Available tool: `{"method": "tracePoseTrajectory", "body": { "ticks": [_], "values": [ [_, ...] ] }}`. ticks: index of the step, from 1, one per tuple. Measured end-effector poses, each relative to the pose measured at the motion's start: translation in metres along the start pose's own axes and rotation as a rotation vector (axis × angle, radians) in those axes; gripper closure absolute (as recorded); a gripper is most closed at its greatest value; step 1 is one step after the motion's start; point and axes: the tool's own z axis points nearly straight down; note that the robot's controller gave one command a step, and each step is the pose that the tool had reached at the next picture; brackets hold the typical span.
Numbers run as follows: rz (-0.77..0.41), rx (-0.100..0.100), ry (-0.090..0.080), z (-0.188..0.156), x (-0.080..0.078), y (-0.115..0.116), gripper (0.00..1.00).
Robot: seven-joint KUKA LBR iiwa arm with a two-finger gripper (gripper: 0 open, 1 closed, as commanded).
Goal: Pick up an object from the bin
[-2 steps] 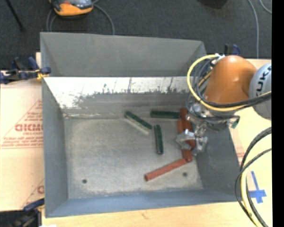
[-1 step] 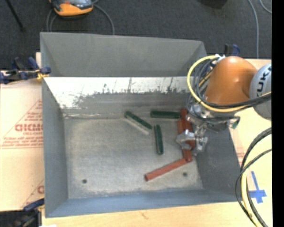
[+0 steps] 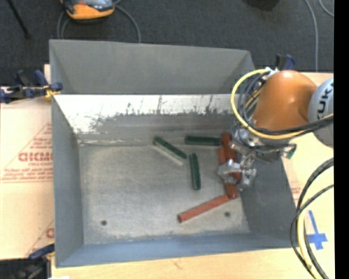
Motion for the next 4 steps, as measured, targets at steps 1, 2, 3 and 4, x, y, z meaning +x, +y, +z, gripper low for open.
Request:
{"method": "tracePoseTrajectory", "body": {
  "ticks": [1, 2, 3, 4],
  "values": [
    [-0.002, 0.008, 0.002, -0.008, 0.002, 0.002, 1.00],
    [-0.001, 0.018, 0.003, -0.023, 0.003, 0.003, 1.00],
    [0.000, 0.025, 0.003, -0.032, 0.005, 0.002, 1.00],
    [0.000, 0.030, 0.001, -0.036, 0.006, 0.004, 1.00]
  ]
}}
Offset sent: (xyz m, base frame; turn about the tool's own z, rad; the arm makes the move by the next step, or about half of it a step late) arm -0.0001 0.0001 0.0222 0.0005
